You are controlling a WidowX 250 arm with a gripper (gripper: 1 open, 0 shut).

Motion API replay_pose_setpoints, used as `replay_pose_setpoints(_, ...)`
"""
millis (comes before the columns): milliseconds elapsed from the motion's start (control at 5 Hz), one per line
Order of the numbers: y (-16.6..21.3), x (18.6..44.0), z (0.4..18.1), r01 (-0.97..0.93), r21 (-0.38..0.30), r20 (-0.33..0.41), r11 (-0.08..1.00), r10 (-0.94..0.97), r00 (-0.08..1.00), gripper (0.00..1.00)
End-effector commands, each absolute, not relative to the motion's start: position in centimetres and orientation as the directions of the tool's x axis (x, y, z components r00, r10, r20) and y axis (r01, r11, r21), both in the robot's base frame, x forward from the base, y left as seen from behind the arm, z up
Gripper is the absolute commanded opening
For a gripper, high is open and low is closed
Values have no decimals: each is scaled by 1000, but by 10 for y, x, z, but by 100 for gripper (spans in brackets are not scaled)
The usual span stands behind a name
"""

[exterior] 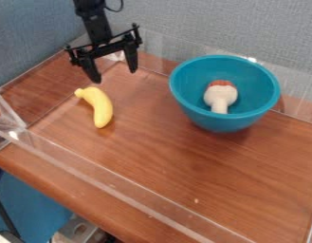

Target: Remove the yellow object from the blue bowl and put it on the table

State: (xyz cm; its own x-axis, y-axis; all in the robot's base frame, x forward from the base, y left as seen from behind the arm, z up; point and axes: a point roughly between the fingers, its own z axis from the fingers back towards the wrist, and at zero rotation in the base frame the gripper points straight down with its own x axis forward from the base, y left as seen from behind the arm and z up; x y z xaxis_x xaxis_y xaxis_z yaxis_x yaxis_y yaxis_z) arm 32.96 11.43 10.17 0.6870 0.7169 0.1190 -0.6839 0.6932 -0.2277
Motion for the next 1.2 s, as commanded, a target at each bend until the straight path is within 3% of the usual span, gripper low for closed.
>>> replay_pose_setpoints(0, 125, 334, 134, -714, -261, 205, 649, 760, 616, 100)
replay_pose_setpoints(400, 161, 321, 137, -688, -255, 199, 679, 733, 650, 100)
replay_pose_setpoints(600, 158, 312, 136, -635, -239, 189, 735, 677, 712, 100)
replay_pose_setpoints(1000, 134, 313, 133, -625, -255, 143, 738, 668, 730, 100)
